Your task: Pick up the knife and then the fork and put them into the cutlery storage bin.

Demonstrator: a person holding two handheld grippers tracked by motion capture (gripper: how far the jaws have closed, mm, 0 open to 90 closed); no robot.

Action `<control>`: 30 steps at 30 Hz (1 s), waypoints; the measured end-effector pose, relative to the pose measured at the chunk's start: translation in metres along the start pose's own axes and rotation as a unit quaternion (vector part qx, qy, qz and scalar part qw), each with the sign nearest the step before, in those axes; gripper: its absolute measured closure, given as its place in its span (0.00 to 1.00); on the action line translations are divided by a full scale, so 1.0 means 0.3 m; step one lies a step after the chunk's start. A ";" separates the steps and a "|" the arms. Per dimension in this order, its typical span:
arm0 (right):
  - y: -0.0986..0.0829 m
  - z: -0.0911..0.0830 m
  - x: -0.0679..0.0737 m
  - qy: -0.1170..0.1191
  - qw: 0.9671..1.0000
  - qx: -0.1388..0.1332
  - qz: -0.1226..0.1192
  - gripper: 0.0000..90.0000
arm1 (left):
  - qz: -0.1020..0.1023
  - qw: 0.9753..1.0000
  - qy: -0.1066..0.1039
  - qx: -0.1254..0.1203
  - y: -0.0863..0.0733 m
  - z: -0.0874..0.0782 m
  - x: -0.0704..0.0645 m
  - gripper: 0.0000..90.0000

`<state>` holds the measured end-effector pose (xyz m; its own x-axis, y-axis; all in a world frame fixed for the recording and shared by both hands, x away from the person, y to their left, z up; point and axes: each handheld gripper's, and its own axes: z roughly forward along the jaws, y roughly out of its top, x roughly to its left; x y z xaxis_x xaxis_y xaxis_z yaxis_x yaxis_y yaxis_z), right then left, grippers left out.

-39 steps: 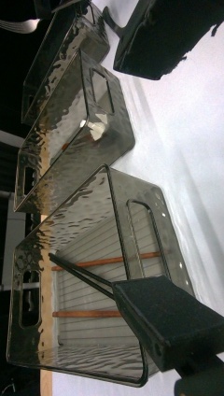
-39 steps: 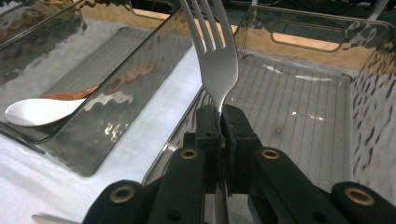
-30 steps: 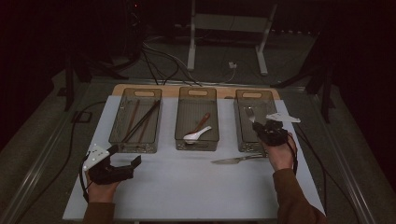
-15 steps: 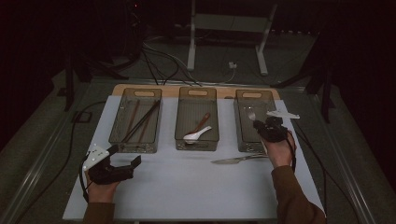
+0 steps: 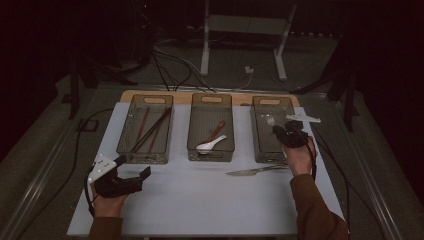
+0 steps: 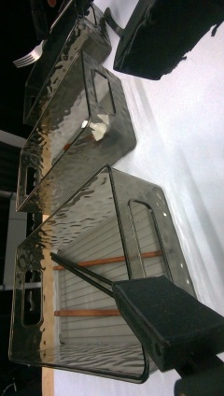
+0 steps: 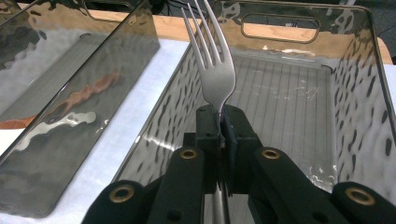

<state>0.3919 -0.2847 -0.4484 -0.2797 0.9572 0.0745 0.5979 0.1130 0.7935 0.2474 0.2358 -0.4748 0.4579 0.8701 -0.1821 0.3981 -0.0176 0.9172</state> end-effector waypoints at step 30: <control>0.059 0.088 -0.031 -0.013 1.000 0.015 0.003 0.96 | -0.002 1.000 -0.001 0.001 -0.002 0.001 0.002 0.01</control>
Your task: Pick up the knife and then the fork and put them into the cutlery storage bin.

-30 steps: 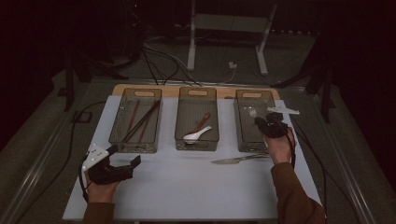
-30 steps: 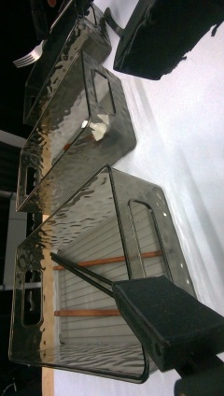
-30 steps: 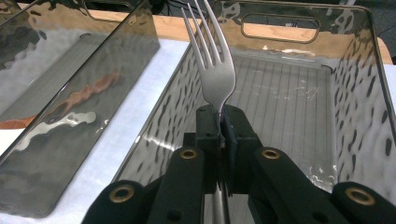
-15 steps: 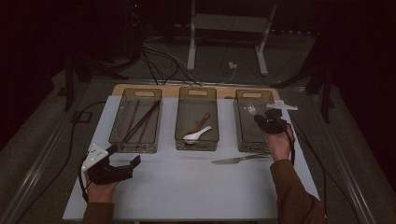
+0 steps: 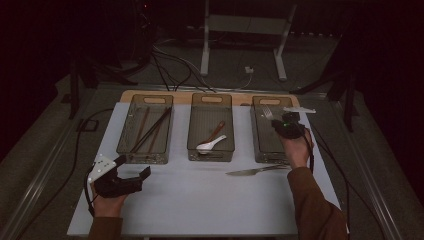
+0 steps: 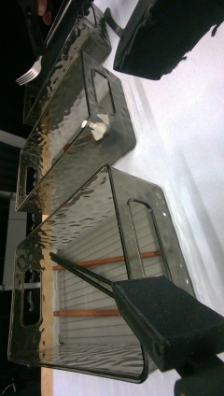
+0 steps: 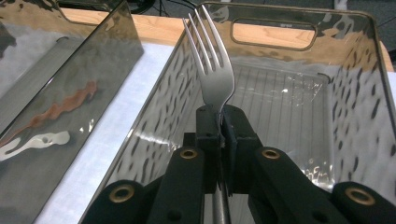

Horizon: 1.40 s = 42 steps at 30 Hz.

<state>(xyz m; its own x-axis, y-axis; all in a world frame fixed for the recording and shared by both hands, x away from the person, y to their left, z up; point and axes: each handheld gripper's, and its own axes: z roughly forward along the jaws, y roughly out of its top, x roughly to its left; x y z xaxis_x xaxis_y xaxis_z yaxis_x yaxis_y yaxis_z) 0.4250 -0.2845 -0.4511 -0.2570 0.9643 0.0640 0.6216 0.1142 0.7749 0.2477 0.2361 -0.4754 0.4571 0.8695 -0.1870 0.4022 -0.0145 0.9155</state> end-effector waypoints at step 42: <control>-0.006 -0.078 -0.002 0.056 0.998 0.027 -0.003 0.05 | 0.001 1.000 0.001 0.000 -0.001 -0.001 -0.002 0.01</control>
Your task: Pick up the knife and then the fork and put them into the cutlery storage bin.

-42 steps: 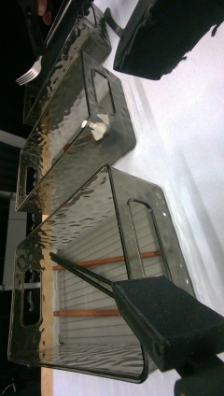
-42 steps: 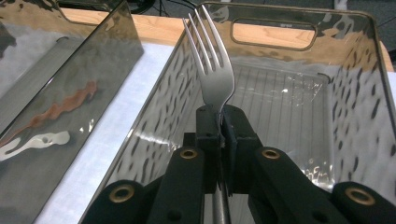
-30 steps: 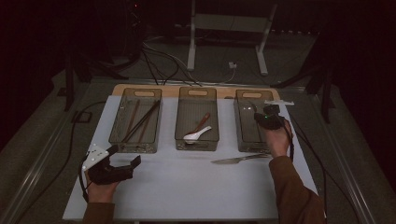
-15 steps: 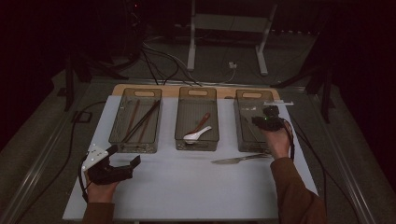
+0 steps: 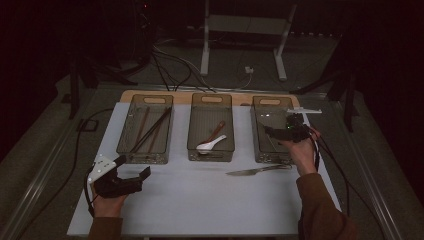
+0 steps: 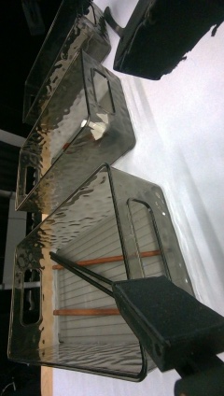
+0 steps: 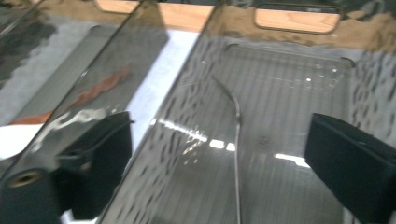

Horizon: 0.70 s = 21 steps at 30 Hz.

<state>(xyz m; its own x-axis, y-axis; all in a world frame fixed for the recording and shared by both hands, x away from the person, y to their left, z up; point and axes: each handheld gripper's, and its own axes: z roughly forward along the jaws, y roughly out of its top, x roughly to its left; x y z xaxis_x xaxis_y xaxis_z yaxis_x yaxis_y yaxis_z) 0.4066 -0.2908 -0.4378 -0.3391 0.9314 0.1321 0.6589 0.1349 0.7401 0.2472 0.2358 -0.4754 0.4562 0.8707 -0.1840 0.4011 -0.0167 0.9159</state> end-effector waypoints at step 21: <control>-0.060 -0.121 0.081 0.070 0.991 -0.046 -0.106 0.00 | -0.002 1.000 0.002 0.000 -0.001 -0.001 0.001 0.01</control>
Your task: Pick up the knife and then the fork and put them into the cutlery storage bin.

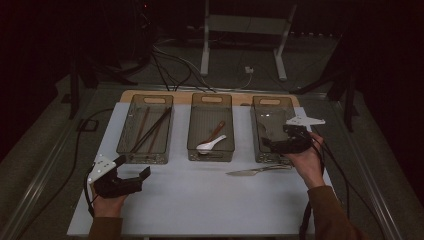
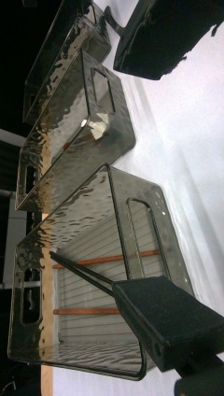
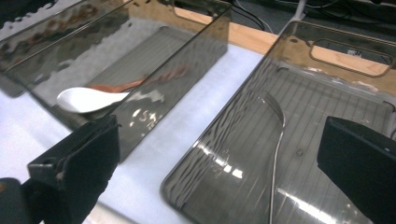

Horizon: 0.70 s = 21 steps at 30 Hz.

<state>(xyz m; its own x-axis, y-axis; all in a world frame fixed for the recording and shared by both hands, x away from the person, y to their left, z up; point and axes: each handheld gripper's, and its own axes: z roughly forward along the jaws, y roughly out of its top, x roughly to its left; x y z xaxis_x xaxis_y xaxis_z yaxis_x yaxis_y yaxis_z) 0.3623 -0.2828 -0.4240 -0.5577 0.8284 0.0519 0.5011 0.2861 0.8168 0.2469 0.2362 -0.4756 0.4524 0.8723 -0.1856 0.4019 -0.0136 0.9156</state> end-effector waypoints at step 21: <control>-0.048 -0.042 0.071 0.049 0.998 0.014 -0.040 0.00 | 0.014 1.000 0.007 0.002 0.006 -0.006 -0.007 0.01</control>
<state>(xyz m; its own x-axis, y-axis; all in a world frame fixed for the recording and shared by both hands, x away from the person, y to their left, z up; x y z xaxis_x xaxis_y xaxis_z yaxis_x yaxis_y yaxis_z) 0.3348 -0.2754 -0.4274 -0.6583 0.7514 0.0449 0.4696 0.3633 0.8046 0.2452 0.2352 -0.4730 0.4521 0.8786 -0.1539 0.3919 -0.0406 0.9191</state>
